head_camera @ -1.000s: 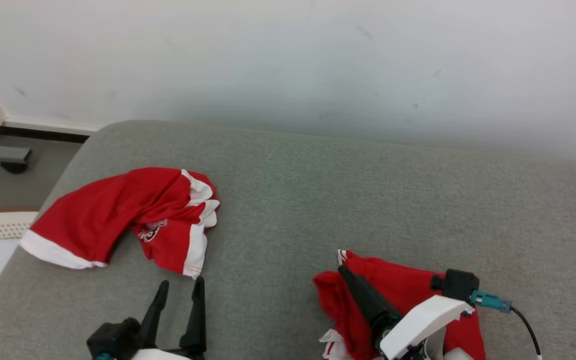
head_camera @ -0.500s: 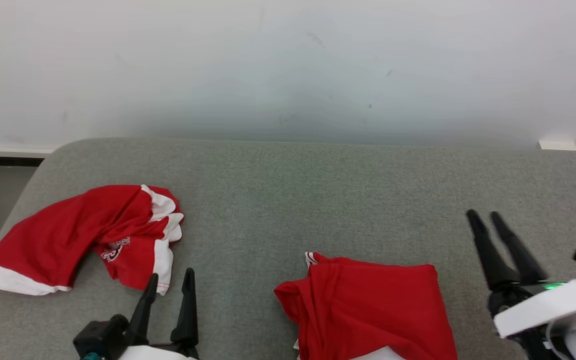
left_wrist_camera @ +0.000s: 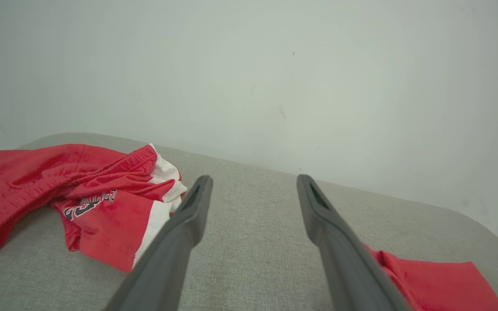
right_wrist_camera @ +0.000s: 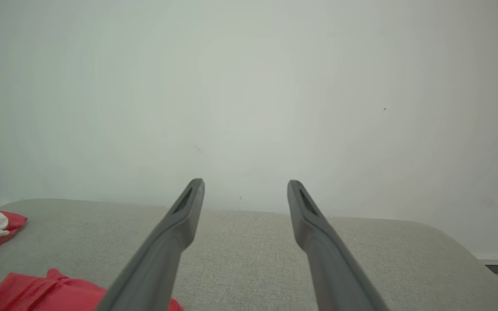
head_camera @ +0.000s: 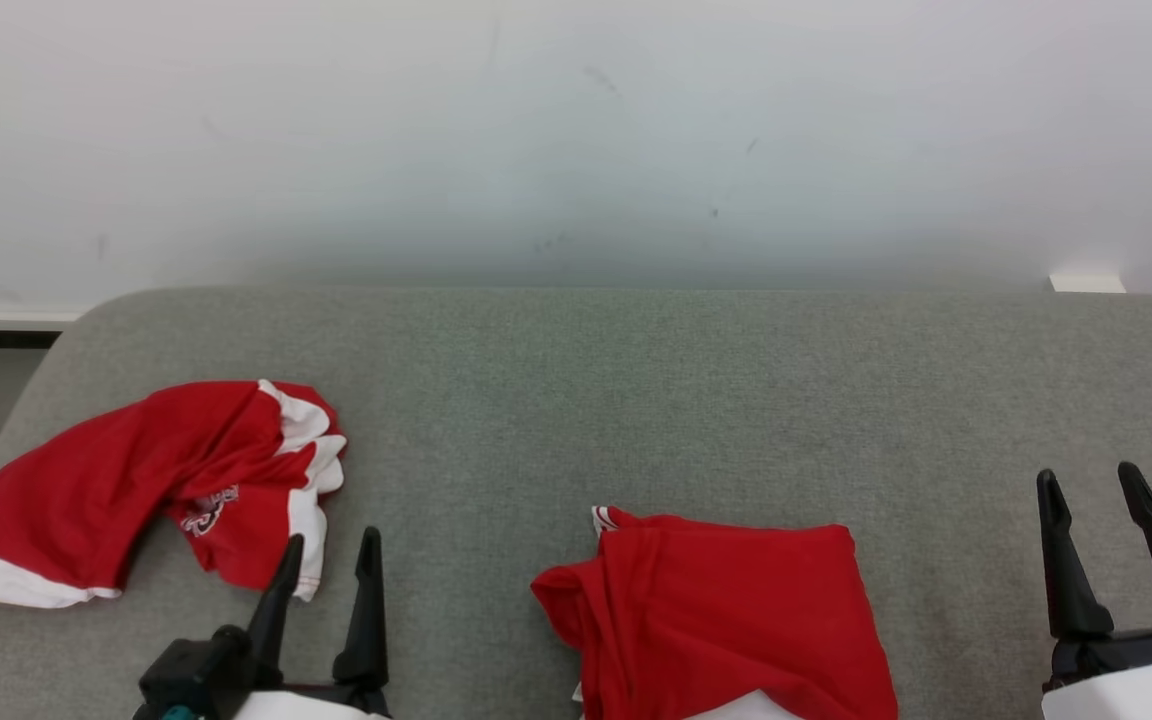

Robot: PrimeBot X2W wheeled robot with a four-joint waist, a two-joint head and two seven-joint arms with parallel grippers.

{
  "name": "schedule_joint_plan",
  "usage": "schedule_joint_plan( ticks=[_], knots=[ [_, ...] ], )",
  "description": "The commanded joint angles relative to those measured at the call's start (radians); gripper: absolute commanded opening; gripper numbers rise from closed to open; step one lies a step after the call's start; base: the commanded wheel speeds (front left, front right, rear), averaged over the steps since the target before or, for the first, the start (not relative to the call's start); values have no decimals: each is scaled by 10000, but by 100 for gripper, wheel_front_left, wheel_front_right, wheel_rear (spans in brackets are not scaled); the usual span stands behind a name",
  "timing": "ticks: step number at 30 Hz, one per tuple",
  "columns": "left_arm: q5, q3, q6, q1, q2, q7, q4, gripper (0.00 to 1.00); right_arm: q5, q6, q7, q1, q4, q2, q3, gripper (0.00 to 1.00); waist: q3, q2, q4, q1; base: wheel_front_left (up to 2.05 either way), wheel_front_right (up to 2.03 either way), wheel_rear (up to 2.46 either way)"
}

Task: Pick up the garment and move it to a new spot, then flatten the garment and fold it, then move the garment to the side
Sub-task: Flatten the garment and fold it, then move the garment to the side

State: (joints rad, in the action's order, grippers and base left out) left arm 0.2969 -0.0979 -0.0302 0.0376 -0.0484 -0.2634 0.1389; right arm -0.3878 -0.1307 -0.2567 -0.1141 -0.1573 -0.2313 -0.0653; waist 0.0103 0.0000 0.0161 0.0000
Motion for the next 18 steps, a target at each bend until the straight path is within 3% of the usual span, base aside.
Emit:
schedule_joint_plan(
  ticks=[1,9,18],
  knots=[
    [-286,117,-54,-115,-42,-14,-74,100,349,4,-72,321,154,166,263,100,-34,0,-40,0,0,0,0],
    [-674,426,-114,-287,-42,-14,109,100,994,4,-80,1092,424,879,519,100,-68,0,-207,0,0,0,0],
    [-754,387,-146,-216,-40,-14,216,100,747,4,-83,1074,-9,952,339,100,-158,0,-219,0,0,0,0]
  ],
)
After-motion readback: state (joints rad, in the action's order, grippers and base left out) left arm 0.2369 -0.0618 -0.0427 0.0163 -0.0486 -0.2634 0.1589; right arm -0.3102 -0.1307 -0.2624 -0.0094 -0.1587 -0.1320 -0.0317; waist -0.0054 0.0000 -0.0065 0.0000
